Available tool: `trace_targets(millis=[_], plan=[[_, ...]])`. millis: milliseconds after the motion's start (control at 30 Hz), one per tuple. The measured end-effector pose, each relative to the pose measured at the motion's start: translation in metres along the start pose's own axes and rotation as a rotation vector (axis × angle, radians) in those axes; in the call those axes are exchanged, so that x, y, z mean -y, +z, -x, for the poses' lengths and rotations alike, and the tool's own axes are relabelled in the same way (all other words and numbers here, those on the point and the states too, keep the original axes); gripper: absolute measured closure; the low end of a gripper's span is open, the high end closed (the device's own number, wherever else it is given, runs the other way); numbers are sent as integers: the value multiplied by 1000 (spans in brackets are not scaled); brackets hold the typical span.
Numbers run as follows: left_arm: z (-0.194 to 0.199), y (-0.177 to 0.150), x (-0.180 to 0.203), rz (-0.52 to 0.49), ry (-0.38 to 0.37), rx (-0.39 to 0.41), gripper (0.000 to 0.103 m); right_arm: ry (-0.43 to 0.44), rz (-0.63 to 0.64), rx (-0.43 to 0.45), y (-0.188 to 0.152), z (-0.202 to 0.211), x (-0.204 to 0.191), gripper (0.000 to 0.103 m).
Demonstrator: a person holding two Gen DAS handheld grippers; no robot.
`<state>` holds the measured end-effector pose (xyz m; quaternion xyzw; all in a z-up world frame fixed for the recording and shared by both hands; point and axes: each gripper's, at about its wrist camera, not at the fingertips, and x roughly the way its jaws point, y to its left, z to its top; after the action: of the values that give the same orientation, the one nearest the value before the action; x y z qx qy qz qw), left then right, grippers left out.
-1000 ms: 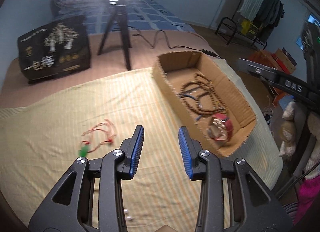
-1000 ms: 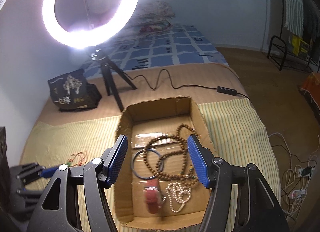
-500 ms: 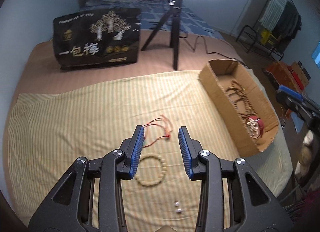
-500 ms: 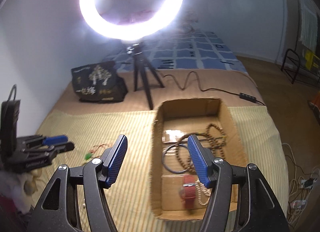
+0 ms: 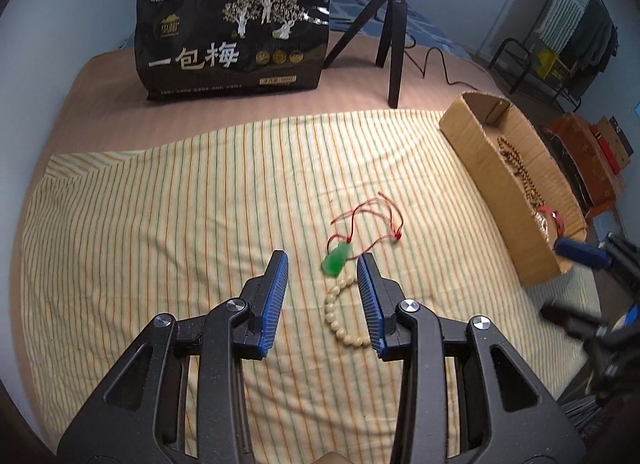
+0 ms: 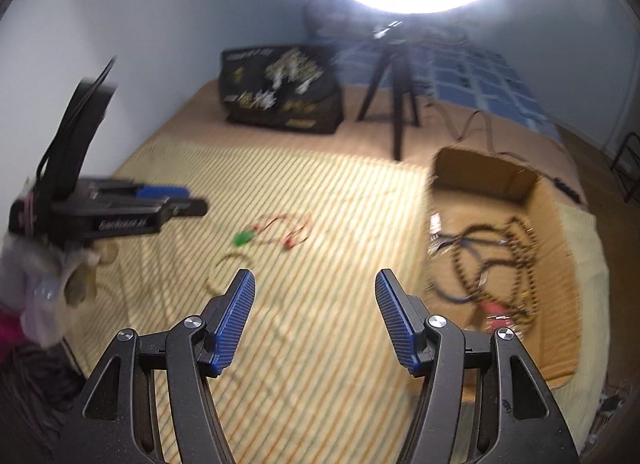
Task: Organize jewelry
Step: 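Withdraw both open tools from box back over the bed, then lower left tool to cream bead bracelet while right tool approaches pearl earrings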
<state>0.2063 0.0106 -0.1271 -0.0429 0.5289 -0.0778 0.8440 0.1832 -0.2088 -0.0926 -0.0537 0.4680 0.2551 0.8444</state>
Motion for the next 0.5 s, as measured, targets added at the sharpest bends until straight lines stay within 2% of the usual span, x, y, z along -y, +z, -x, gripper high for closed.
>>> trace_targets(millis=[233, 500], plan=[[-9, -15, -5, 20, -29, -46, 67, 68, 29, -79, -35, -19, -35, 41], [-29, -26, 4, 8, -21, -92, 67, 116, 52, -145, -66, -41, -59, 41]])
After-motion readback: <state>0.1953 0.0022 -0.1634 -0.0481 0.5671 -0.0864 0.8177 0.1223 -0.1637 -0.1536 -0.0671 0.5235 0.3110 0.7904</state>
